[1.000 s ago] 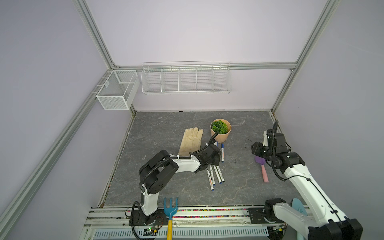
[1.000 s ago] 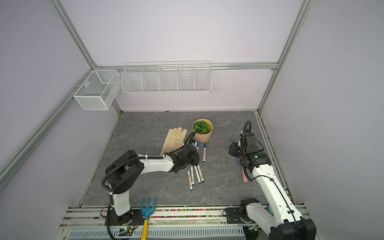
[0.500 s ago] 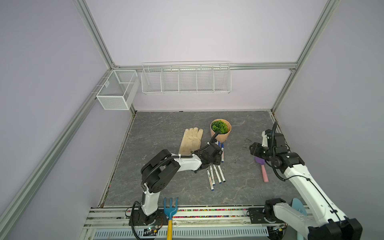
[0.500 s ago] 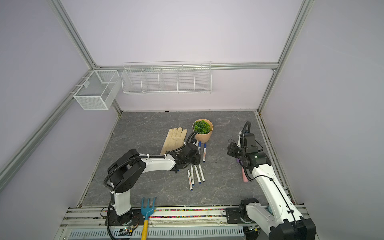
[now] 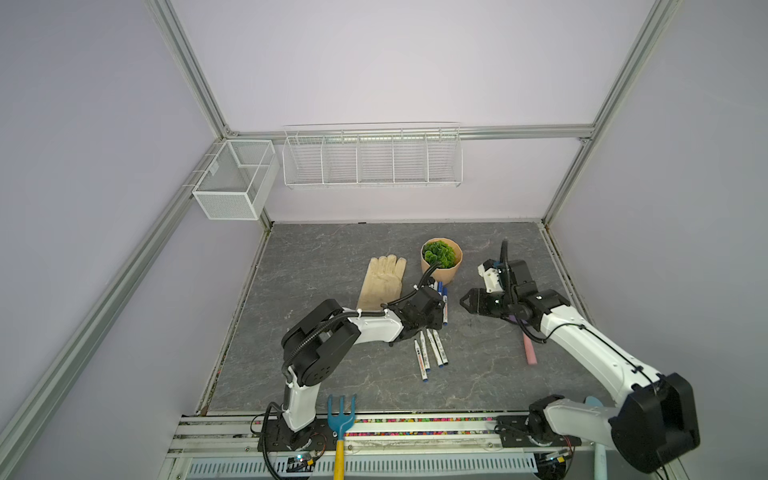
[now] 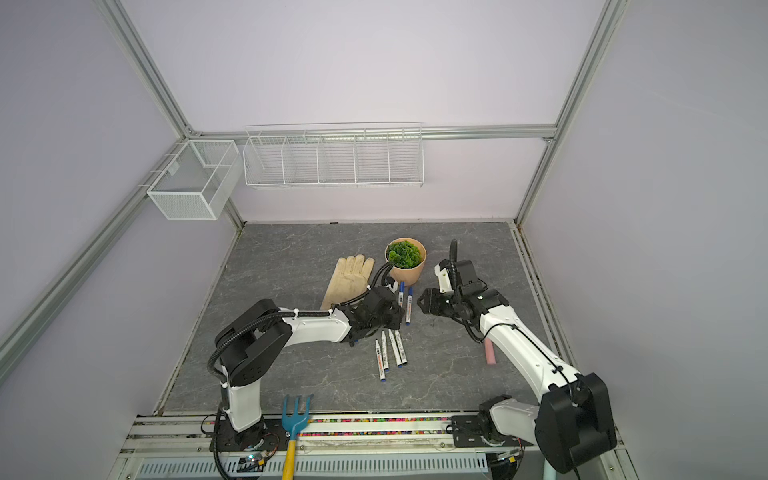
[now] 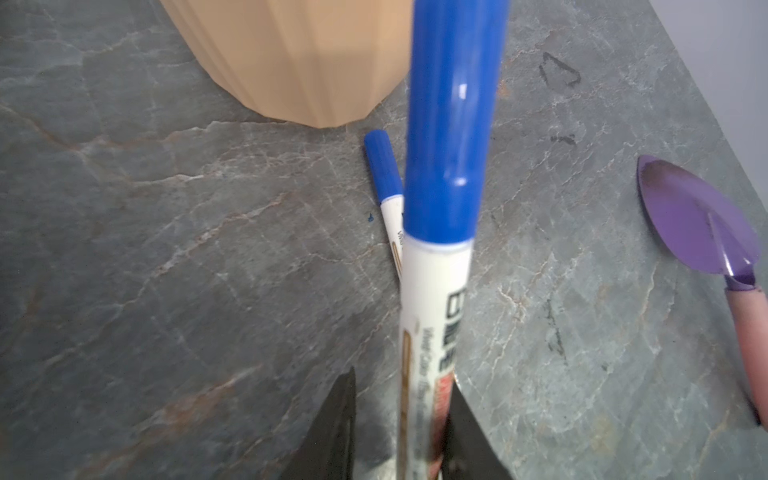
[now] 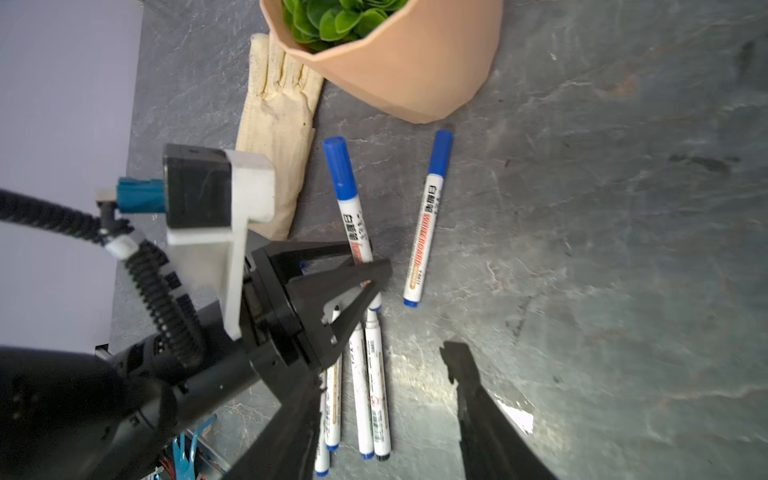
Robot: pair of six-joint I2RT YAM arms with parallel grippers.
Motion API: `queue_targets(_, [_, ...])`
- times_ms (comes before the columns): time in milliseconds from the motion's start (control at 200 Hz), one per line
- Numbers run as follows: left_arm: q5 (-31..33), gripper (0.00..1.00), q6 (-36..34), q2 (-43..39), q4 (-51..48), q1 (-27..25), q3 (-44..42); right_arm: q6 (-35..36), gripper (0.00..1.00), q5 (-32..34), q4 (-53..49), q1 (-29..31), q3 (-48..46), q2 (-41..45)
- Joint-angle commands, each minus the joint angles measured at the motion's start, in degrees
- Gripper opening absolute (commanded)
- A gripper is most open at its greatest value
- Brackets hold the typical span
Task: Insert the pens into the pen caps
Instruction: 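Lower the capped marker to the table with left gripper while right gripper withdraws, then grasp an uncapped white marker with right gripper while left gripper moves toward glove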
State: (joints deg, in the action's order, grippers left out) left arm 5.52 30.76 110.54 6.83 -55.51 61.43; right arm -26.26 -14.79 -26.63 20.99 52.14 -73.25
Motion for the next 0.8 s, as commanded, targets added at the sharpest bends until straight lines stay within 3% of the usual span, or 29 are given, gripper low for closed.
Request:
queue_targets(0, [0.1,0.32,-0.4,-1.9,2.0,-0.4,-1.5,-1.3,0.53,-3.7,4.5,1.0,3.3,-4.4])
queue_targets(240, [0.0,0.32,-0.6,-2.1,2.7,-0.4,-1.9,-1.8,0.5,-6.2,6.5,3.2,8.1,-15.5])
queue_targets(465, [0.2,0.32,-0.6,-2.7,4.1,-0.4,-2.8,-3.4,0.44,-2.9,9.4,3.2,10.3,-23.5])
queue_targets(795, [-0.5,0.39,-1.1,-0.9,4.4,-0.4,-1.8,-2.5,0.42,-0.8,9.7,2.9,12.2,-29.0])
